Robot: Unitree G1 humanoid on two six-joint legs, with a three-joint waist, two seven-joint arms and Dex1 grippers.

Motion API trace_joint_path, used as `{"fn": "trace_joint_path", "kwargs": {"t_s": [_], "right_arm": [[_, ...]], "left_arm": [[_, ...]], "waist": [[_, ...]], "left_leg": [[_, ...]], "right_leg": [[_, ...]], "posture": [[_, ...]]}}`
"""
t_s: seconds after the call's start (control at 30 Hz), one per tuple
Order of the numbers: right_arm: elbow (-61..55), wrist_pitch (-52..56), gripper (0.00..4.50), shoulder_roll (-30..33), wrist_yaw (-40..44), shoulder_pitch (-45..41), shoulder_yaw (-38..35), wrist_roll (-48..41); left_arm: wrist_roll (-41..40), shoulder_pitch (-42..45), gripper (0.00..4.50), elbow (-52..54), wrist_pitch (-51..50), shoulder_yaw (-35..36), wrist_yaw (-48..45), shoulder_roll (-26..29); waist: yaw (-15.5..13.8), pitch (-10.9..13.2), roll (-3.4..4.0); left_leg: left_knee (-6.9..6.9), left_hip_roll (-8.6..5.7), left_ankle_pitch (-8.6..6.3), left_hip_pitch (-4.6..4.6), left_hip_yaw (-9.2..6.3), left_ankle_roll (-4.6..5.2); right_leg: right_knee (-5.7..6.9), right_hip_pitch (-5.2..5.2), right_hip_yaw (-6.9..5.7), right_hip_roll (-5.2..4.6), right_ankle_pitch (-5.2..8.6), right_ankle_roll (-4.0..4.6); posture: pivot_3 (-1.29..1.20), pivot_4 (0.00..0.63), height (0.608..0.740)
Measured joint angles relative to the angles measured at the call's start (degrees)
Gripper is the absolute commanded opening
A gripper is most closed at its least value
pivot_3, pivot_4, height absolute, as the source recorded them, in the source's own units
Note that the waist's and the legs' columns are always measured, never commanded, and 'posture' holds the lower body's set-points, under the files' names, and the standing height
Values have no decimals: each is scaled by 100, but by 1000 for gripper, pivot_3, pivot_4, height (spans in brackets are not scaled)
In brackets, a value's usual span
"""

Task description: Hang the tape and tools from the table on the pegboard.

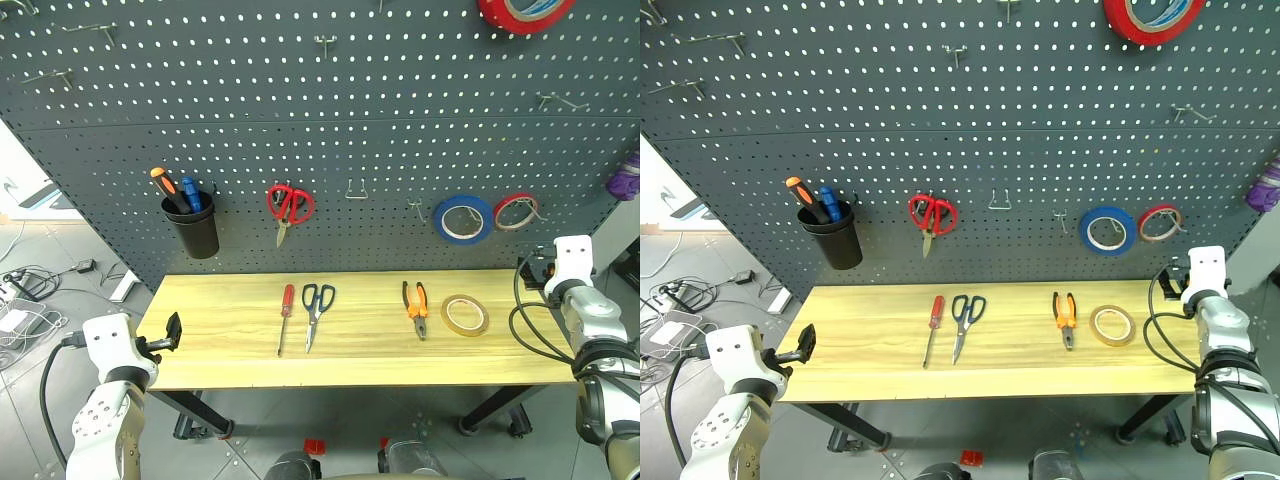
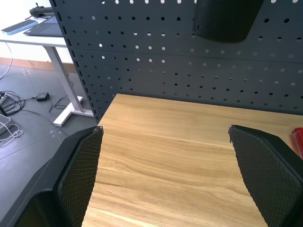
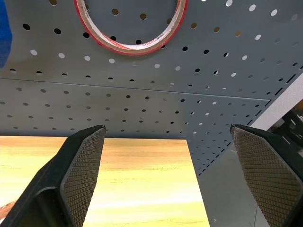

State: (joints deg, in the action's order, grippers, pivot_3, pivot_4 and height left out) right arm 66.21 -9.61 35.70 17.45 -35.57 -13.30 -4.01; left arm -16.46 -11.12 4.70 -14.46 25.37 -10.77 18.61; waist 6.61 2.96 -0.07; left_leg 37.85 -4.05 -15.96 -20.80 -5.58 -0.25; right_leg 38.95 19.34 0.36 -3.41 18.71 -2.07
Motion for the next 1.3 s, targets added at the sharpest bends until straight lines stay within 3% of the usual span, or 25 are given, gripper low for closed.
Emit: {"fn": "trace_joint_path", "kwargs": {"t_s": [0.53,0.87,1.1,1.3], "right_arm": [[-270,40,4500,-87,480,107,115,7],[-2418,508,4500,-109,1484,1442,541,23],[-4508,1663,4500,-43,1774,2372,712,-6],[-5668,2862,4500,-51,1787,2521,1236,178]], "left_arm": [[50,-176,4476,44,242,-33,-272,11],[392,-241,4476,449,150,-706,-729,379],[164,-258,4476,827,87,-1044,-1389,458],[119,116,4476,1218,-118,-1867,-2279,1016]], "waist": [[0,5,-1],[13,109,30],[29,329,35],[160,617,20]], "left_leg": [[0,2,-2,0,4,3],[0,12,-5,1,15,7],[-3,57,-6,-9,60,7],[0,65,-3,-8,94,11]], "right_leg": [[-1,1,3,1,0,0],[-3,5,14,6,0,0],[-1,30,33,33,-6,10],[-2,38,60,35,-18,11]], "posture": [[-187,36,740],[-252,99,740],[-302,144,740],[-350,208,740]]}}
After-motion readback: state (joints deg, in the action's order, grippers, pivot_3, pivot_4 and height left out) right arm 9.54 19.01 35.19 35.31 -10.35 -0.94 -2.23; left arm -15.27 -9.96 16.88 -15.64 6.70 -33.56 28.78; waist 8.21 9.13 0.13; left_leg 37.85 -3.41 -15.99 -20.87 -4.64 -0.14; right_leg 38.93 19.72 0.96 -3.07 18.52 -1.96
